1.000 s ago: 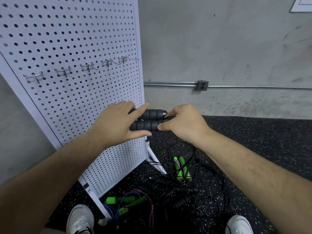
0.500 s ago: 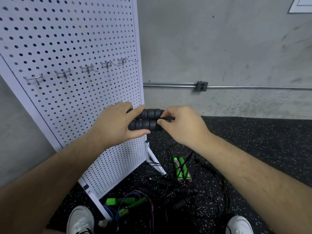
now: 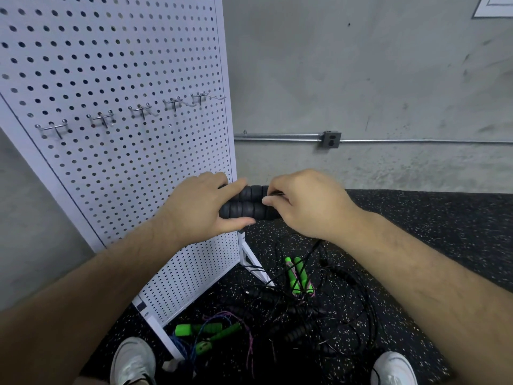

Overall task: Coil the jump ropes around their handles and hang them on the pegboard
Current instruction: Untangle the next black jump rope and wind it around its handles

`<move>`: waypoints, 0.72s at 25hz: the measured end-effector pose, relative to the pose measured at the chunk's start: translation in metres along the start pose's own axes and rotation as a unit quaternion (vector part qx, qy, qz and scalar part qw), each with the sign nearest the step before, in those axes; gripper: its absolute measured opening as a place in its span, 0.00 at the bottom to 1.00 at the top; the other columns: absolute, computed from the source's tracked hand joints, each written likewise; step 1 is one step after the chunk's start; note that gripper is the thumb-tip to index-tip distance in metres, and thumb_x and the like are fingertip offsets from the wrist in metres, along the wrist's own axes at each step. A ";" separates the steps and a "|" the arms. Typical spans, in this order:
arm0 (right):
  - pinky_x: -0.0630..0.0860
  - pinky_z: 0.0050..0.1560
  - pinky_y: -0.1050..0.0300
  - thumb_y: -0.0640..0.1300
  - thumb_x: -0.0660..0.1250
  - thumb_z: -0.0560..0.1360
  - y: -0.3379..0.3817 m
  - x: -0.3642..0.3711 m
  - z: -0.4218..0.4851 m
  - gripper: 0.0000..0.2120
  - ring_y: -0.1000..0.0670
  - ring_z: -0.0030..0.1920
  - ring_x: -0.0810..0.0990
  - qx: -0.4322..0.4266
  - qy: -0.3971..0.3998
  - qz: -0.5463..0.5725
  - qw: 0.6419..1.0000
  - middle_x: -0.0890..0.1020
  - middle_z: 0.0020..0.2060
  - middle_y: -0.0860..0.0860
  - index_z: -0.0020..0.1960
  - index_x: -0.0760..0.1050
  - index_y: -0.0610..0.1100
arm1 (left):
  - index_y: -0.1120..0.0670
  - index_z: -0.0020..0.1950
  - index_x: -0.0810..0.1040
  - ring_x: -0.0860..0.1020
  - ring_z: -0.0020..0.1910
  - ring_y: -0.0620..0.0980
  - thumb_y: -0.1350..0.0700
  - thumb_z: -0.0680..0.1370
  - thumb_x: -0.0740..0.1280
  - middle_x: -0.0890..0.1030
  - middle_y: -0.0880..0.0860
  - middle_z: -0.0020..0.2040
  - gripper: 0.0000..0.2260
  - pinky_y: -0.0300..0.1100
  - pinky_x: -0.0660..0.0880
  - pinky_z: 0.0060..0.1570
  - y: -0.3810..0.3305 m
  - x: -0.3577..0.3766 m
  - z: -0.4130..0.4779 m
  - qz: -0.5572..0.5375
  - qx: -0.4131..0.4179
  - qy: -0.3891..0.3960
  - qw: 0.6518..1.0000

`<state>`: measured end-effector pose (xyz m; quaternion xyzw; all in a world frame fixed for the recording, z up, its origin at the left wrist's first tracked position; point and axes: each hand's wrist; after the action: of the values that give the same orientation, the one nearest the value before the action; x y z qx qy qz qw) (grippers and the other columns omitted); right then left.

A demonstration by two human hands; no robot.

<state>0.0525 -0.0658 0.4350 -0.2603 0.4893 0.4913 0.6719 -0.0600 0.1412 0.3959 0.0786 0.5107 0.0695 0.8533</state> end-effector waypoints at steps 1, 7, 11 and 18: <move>0.74 0.41 0.54 0.55 0.63 0.80 -0.005 -0.003 0.000 0.11 0.46 0.44 0.79 -0.017 0.006 -0.004 1.000 0.82 0.41 0.51 0.51 0.80 0.50 | 0.48 0.65 0.76 0.72 0.38 0.48 0.27 0.74 0.57 0.73 0.47 0.40 0.32 0.44 0.72 0.36 -0.001 0.000 -0.001 -0.009 0.005 -0.003 1.000; 0.74 0.48 0.53 0.49 0.67 0.80 -0.055 -0.014 0.005 0.04 0.55 0.48 0.77 -0.061 -0.015 0.086 0.994 0.79 0.47 0.58 0.53 0.79 0.51 | 0.42 0.65 0.74 0.69 0.43 0.41 0.26 0.73 0.62 0.70 0.39 0.43 0.28 0.41 0.71 0.43 -0.013 -0.005 -0.008 -0.120 0.045 0.060 0.990; 0.77 0.54 0.49 0.45 0.64 0.82 -0.067 0.015 0.002 0.08 0.50 0.48 0.80 -0.014 -0.021 0.231 0.973 0.82 0.45 0.50 0.51 0.80 0.44 | 0.41 0.66 0.74 0.72 0.46 0.41 0.27 0.73 0.63 0.74 0.39 0.45 0.28 0.38 0.70 0.44 -0.032 -0.024 -0.004 -0.163 0.038 0.007 0.986; 0.69 0.36 0.60 0.47 0.55 0.85 -0.015 0.053 -0.017 0.12 0.57 0.31 0.70 0.093 0.109 0.335 0.931 0.74 0.33 0.56 0.48 0.76 0.50 | 0.45 0.66 0.75 0.73 0.43 0.47 0.27 0.73 0.62 0.75 0.45 0.44 0.30 0.41 0.66 0.40 -0.015 -0.031 0.008 -0.034 -0.047 -0.064 0.996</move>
<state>0.0609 -0.0645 0.3781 -0.0699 0.6619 0.6084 0.4322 -0.0674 0.1199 0.4234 0.0253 0.4532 0.0596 0.8891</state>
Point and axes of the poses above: each hand's wrist, its own z-axis towards the middle knuckle, its own x-axis out of the palm, y = z × x
